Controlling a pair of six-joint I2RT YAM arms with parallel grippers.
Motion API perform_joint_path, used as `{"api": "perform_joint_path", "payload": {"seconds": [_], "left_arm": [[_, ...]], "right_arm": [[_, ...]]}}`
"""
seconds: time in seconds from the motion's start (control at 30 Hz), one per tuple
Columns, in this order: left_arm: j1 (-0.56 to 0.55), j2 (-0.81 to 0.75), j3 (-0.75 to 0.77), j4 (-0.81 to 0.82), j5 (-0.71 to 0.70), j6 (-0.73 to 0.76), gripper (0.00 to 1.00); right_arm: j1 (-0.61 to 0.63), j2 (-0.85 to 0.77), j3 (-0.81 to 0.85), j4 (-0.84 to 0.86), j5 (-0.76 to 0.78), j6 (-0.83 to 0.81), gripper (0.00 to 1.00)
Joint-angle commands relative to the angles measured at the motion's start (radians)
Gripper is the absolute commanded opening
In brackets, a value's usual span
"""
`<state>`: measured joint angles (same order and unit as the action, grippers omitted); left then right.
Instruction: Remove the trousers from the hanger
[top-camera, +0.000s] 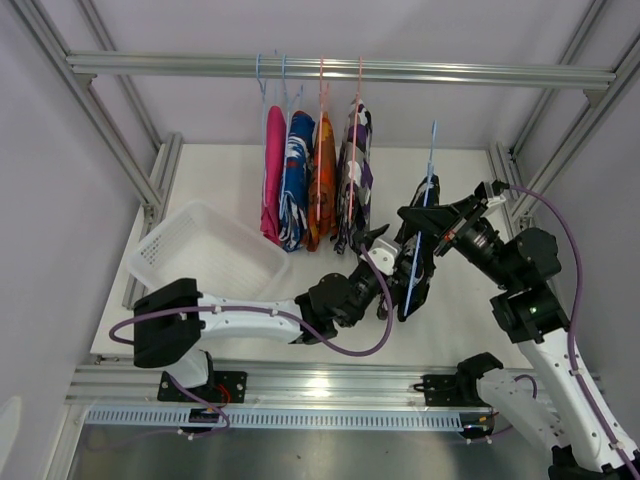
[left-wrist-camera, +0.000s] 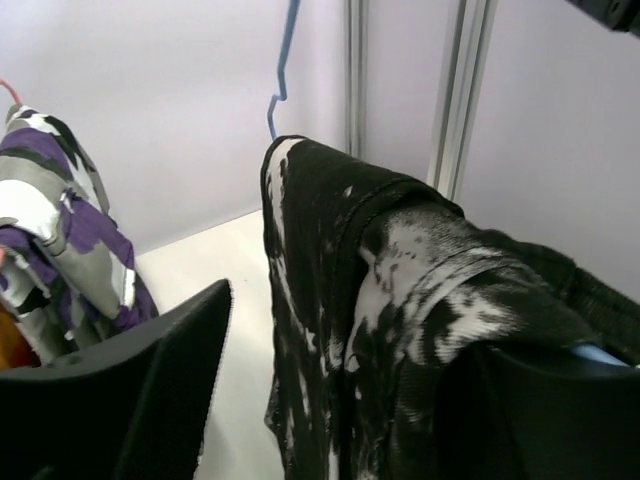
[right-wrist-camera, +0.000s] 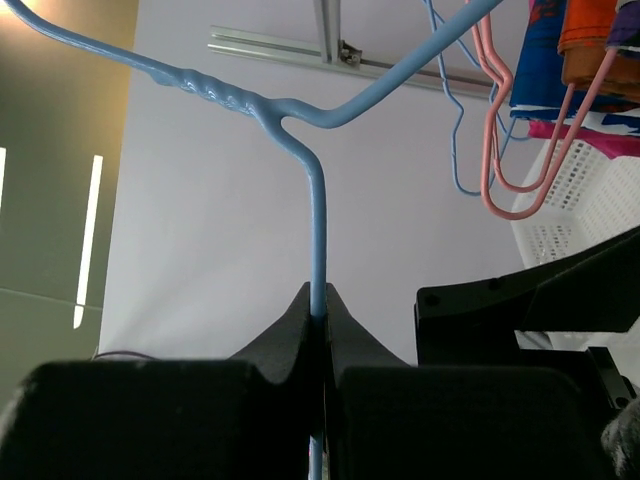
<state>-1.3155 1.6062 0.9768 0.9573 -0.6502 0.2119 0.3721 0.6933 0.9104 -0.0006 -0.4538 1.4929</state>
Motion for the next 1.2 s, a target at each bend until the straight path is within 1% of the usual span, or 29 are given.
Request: {"api": "perform_joint_path", "payload": {"seconds": [0.0, 0.07, 0.13, 0.17, 0.23, 0.27, 0.33, 0.37, 0.43, 0.47, 0.67, 0.83, 1.03, 1.17], "left_arm": [[0.013, 0.014, 0.082, 0.101, 0.012, -0.005, 0.72], [0.015, 0.02, 0.089, 0.103, 0.018, -0.006, 0.59], [0.015, 0.032, 0.095, 0.107, 0.021, -0.008, 0.49], [0.015, 0.037, 0.094, 0.116, 0.021, -0.011, 0.39], [0.013, 0.044, 0.094, 0.13, 0.017, -0.012, 0.32], [0.015, 0.046, 0.094, 0.147, 0.015, -0.019, 0.25], [0.015, 0.047, 0.086, 0.17, 0.011, -0.019, 0.17], [0.015, 0.046, 0.082, 0.181, 0.009, -0.02, 0.1], [0.015, 0.044, 0.083, 0.204, 0.009, -0.017, 0.06], [0.015, 0.044, 0.082, 0.208, 0.009, -0.011, 0.01], [0.015, 0.02, 0.051, 0.248, 0.03, 0.027, 0.01], [0.015, -0.021, 0.005, 0.293, 0.018, 0.102, 0.01], [0.015, -0.113, -0.035, 0.304, -0.008, 0.184, 0.01], [0.015, -0.186, -0.056, 0.267, -0.003, 0.187, 0.01]], "right_arm": [[0.039, -0.028, 0.012, 0.154, 0.013, -0.005, 0.0], [0.053, -0.028, 0.012, 0.155, 0.021, -0.008, 0.0], [0.06, -0.025, 0.012, 0.165, 0.024, -0.005, 0.0], [0.065, -0.025, 0.012, 0.169, 0.026, -0.005, 0.0], [0.074, -0.023, 0.01, 0.182, 0.03, -0.003, 0.0], [0.082, -0.023, 0.008, 0.186, 0.032, -0.002, 0.0], [0.091, -0.025, -0.002, 0.208, 0.038, 0.007, 0.0], [0.096, -0.025, -0.007, 0.217, 0.041, 0.01, 0.0], [0.109, -0.028, -0.019, 0.234, 0.049, 0.012, 0.0], [0.114, -0.029, -0.024, 0.24, 0.05, 0.013, 0.0], [0.117, -0.04, -0.03, 0.243, 0.053, 0.007, 0.0], [0.117, -0.057, -0.019, 0.179, 0.06, -0.037, 0.0], [0.117, -0.083, -0.045, 0.139, 0.075, -0.077, 0.0], [0.116, -0.106, -0.103, 0.165, 0.095, -0.082, 0.0]]}}
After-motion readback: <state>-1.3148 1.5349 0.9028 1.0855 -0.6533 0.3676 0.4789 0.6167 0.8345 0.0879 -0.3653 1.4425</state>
